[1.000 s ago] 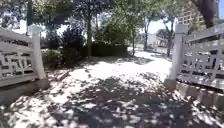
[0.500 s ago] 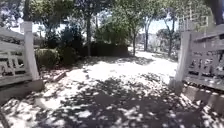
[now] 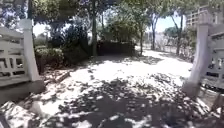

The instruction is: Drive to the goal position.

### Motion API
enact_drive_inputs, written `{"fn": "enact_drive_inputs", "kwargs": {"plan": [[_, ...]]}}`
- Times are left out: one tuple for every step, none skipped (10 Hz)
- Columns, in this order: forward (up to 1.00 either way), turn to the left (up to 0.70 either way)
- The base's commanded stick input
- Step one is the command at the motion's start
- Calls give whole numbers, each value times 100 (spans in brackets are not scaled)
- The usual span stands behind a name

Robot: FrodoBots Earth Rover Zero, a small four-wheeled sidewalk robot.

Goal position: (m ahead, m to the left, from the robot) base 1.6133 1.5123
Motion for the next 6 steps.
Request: {"fn": "enact_drive_inputs", "kwargs": {"plan": [[45,0],[45,0],[45,0],[45,0],[45,0],[45,0]]}}
